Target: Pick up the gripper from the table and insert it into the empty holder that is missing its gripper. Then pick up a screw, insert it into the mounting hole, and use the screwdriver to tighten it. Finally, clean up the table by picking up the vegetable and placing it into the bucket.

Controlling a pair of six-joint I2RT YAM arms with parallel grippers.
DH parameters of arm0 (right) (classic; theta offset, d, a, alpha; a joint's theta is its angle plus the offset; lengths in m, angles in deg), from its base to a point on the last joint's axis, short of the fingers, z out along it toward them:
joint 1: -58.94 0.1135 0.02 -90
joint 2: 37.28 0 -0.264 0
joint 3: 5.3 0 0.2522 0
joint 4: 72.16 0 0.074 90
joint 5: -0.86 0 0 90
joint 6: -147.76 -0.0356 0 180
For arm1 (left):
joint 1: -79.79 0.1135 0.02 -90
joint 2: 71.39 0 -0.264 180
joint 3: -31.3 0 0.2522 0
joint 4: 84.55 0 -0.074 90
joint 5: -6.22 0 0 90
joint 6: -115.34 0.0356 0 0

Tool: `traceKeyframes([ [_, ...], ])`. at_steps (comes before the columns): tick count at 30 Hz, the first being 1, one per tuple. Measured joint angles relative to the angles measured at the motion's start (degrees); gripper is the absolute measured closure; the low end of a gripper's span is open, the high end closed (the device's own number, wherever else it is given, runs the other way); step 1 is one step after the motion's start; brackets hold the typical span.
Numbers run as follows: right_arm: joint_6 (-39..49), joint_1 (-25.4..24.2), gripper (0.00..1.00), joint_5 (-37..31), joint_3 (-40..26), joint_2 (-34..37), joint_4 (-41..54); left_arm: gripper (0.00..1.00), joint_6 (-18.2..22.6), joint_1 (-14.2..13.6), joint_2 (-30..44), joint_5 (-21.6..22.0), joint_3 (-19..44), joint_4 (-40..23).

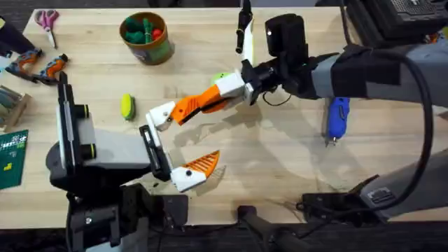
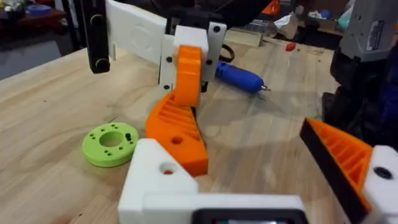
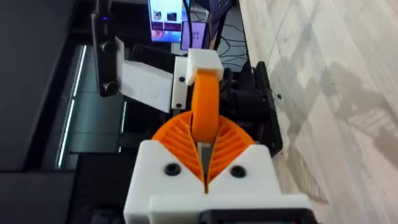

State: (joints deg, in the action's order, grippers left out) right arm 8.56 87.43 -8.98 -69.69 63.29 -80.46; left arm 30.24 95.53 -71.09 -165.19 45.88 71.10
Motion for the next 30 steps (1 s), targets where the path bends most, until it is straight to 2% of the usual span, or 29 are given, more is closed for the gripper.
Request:
traceKeyframes([
  [5,-0.59,0.38,0.992,-1.65,0.00,-0.01,0.00,0.015,-2.00,0.00,0.00,0.23,0.00,0.07],
  [15,-2.06,2.86,0.992,-7.50,-0.37,-0.07,-0.60,0.015,-6.42,0.33,0.00,3.81,-0.02,0.89],
  [30,-4.70,5.02,0.992,-12.76,-0.74,-0.11,-4.43,0.015,-6.32,0.96,0.02,8.38,-0.03,1.77],
])
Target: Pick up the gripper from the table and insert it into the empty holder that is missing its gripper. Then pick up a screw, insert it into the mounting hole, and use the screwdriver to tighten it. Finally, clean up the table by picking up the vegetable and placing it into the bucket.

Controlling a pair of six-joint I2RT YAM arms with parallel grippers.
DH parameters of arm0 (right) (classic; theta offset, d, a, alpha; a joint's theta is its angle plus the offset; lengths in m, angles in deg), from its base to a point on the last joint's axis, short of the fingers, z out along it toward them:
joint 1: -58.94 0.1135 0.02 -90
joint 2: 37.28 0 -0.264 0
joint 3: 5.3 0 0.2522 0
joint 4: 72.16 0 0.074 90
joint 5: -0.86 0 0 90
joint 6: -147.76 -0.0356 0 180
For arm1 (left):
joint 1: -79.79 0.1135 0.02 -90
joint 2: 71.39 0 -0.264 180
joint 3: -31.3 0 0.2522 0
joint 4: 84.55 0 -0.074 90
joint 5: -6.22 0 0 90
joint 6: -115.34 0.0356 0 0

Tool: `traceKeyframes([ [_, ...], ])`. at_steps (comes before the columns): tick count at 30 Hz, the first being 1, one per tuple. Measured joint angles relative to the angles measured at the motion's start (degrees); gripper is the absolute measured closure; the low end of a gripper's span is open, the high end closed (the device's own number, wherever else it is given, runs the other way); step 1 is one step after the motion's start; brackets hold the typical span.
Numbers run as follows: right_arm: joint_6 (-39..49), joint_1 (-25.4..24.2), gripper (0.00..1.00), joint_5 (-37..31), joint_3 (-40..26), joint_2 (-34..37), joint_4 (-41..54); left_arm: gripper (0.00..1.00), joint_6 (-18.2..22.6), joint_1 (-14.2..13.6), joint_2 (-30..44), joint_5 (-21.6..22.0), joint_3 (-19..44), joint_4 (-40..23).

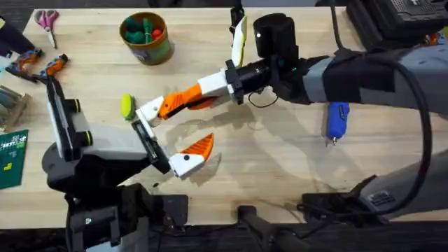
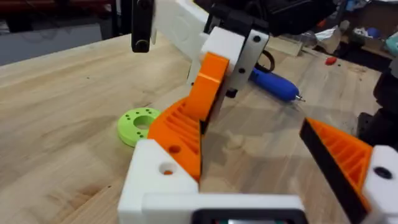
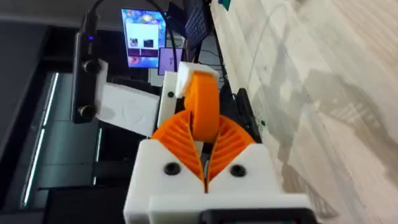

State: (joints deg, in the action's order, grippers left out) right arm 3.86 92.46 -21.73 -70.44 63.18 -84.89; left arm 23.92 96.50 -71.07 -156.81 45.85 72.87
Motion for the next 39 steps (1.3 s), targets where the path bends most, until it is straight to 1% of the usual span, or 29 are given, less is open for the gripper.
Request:
traceKeyframes([
  [4,-0.36,0.09,0.992,-0.12,-0.04,0.17,-0.57,0.015,0.53,0.00,0.00,0.28,0.00,0.00],
  [15,-1.56,0.09,0.992,1.04,-0.28,1.69,-4.19,0.015,4.06,0.28,0.00,0.46,0.00,-0.11],
  [19,-2.40,0.11,0.992,1.27,-0.28,2.03,-5.22,0.015,4.44,0.39,0.00,0.55,-0.01,-0.11],
  [24,-4.25,0.51,0.992,1.39,-0.28,2.93,-9.49,0.015,5.30,0.65,0.00,1.35,0.00,-0.06],
  [30,-5.35,1.07,0.992,0.99,-0.28,3.20,-10.02,0.015,5.50,0.88,0.00,2.34,-0.01,0.05],
  [39,-7.88,1.10,0.992,1.43,-0.33,4.17,-10.72,0.014,5.48,0.92,0.00,2.46,-0.02,0.03],
])
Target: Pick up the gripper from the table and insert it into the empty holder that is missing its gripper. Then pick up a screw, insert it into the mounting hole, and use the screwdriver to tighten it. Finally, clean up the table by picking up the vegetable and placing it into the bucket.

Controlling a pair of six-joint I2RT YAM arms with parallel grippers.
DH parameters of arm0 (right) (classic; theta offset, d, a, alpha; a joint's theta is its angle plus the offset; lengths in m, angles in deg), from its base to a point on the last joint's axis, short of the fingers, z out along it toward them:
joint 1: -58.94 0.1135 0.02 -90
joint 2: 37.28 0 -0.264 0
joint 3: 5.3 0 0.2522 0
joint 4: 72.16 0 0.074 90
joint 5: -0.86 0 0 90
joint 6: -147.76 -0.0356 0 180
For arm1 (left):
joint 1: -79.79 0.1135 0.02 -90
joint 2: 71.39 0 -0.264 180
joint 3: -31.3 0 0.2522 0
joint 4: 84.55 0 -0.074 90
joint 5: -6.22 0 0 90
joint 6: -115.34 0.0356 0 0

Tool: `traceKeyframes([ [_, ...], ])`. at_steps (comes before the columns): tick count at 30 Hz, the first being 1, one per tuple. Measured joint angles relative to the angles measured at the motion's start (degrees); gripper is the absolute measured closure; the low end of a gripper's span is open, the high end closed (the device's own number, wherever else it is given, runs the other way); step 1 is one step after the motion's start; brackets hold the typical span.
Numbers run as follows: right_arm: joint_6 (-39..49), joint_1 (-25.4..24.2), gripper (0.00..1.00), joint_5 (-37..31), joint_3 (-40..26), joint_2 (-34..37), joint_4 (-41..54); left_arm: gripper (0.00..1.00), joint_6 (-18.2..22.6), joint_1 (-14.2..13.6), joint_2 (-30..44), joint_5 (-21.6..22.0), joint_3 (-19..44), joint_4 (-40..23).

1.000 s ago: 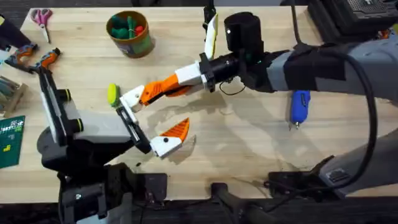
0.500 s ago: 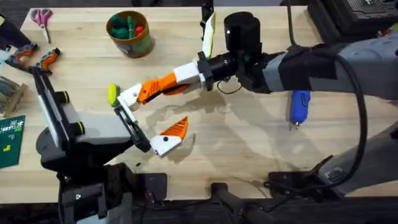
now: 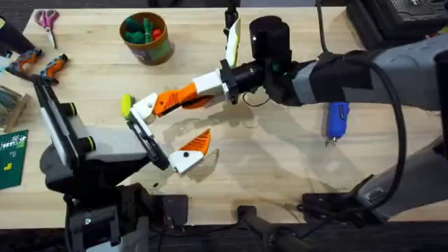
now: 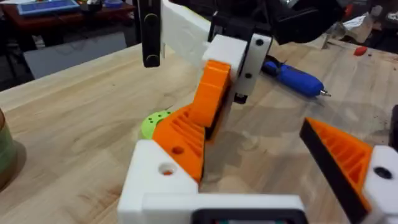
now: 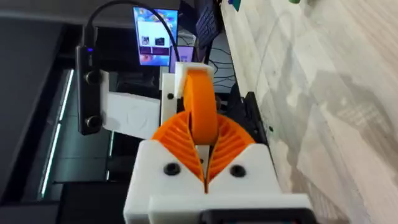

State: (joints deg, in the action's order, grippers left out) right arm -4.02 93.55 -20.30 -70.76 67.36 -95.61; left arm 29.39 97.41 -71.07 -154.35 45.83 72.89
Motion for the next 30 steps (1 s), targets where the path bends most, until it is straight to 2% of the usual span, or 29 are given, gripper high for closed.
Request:
traceKeyframes([
  [11,-5.72,0.03,0.992,1.05,0.00,1.29,-6.00,0.014,0.48,0.00,0.00,0.11,0.02,-0.03],
  [12,-6.32,1.97,0.992,1.09,-0.01,1.42,-5.42,0.014,0.84,-0.60,0.01,-2.68,0.11,-0.54],
  [14,-6.88,2.71,0.992,-0.11,-0.15,1.51,-5.02,0.014,0.62,-0.22,0.00,-3.19,0.11,-0.66],
  [30,-7.23,2.71,0.992,0.04,-0.22,2.36,-7.34,0.014,0.44,-0.11,0.07,-3.15,0.11,-0.84],
])
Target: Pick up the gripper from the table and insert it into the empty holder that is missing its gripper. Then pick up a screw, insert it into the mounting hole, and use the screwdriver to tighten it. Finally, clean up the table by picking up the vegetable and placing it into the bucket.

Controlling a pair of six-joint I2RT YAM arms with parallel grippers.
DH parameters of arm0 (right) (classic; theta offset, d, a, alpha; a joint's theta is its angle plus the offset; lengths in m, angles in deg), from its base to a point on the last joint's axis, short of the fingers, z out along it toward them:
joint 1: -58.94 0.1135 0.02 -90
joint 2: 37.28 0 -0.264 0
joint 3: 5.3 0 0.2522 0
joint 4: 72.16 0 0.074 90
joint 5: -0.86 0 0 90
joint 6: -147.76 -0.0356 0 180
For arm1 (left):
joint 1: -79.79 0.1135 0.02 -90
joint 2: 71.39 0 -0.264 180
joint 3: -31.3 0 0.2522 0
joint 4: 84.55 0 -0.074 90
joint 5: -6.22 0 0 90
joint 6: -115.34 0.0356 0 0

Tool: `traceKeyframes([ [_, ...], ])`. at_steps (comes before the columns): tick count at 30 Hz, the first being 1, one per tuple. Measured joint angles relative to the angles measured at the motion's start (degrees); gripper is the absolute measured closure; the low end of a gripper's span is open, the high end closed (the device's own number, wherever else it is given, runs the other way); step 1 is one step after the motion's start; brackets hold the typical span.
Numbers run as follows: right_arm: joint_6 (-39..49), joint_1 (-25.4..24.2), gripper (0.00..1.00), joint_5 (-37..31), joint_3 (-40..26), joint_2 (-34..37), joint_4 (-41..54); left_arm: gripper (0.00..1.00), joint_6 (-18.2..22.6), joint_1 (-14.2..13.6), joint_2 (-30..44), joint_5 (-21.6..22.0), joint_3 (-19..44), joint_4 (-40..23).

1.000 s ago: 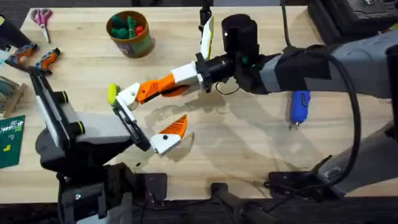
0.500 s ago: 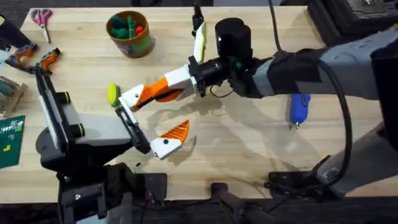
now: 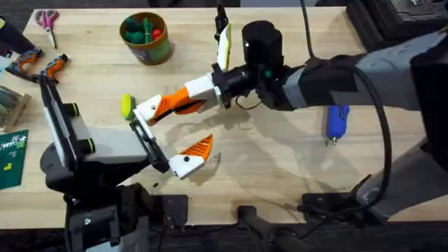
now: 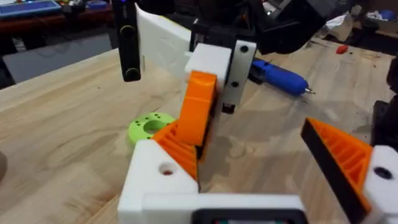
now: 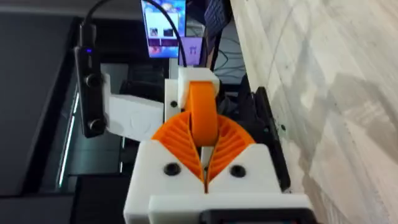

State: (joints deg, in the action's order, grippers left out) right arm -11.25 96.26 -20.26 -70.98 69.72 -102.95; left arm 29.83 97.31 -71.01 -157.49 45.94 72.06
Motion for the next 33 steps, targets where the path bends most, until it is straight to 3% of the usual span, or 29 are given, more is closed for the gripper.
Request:
traceKeyframes([
  [13,0.00,-0.68,0.984,2.55,0.00,0.13,0.17,0.015,0.30,0.00,0.00,-1.15,0.02,-0.21],
  [19,0.02,-0.54,0.820,3.80,0.00,0.66,0.36,0.015,1.05,-0.29,-0.02,-3.34,0.02,-0.42],
  [25,0.00,0.07,0.763,4.68,0.00,1.12,0.39,0.015,1.11,-0.87,-0.02,-6.13,0.02,-0.87],
  [33,0.09,0.17,0.662,4.89,0.00,1.14,0.84,0.015,1.67,-0.90,-0.02,-6.47,0.02,-0.91],
])
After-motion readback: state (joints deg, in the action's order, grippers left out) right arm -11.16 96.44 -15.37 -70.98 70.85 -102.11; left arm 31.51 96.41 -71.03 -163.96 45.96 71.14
